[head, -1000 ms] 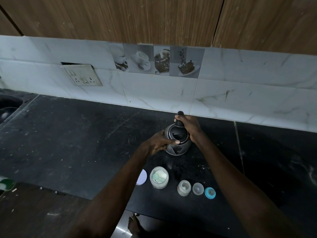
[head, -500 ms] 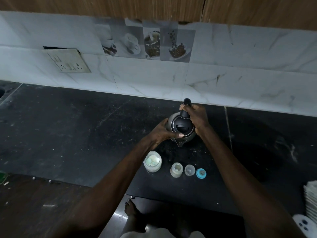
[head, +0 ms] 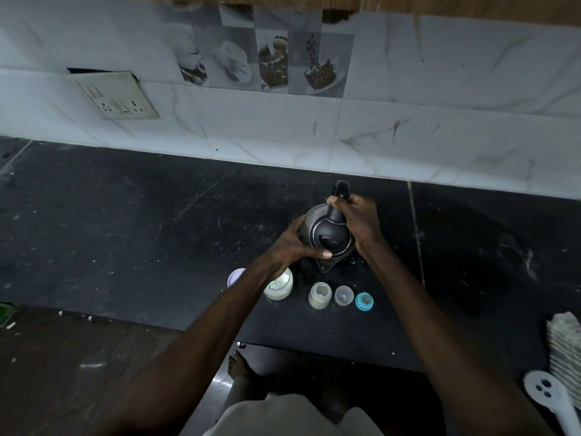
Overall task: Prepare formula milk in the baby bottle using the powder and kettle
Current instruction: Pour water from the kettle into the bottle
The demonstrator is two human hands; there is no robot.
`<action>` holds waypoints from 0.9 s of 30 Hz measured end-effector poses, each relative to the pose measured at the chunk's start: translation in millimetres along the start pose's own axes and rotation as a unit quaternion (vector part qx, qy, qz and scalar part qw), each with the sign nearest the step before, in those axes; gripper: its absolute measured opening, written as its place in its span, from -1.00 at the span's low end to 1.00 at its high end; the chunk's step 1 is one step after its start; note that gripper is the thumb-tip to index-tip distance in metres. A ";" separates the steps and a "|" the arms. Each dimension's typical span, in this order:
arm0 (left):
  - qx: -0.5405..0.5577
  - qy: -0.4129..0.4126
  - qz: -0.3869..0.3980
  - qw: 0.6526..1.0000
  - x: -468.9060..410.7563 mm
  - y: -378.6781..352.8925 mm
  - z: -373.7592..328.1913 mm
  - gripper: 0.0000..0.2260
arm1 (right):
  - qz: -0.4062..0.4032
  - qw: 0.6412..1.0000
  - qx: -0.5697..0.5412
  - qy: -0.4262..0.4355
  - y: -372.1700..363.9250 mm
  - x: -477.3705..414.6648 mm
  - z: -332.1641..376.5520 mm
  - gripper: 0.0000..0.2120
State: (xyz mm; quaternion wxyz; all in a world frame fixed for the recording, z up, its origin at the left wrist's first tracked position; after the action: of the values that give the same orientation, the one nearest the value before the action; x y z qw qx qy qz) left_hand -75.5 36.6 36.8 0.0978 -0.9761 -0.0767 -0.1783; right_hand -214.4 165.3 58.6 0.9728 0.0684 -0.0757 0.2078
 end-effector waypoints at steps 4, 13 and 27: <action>0.001 -0.004 -0.005 1.000 5.2 -1.7 3.7 -0.19 | 0.000 1.000 0.001 0.005 -0.4 6.1 -2.5 -0.54; 0.000 0.001 -0.010 1.000 7.2 -1.6 16.6 0.01 | 0.003 1.000 -0.001 0.017 1.0 13.6 -9.2 -0.53; -0.009 0.007 -0.030 1.000 10.1 -4.4 29.5 0.24 | 0.003 0.999 0.002 0.046 3.5 25.8 -14.6 -0.75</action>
State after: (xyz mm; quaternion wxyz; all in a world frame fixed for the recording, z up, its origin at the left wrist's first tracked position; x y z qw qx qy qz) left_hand -57.1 48.5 14.2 0.0842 -0.9731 -0.1033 -0.1882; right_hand -190.8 181.1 49.2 0.9744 0.0606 -0.0309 0.2142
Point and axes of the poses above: each hand's wrist, its own x-axis away from the middle knuckle, its own y-axis out of the back of the hand, z = x × y, the point moved 2 cm from there along -x, towards the middle knuckle, and after that the axes turned 3 degrees about z, right-handed, at the moved point
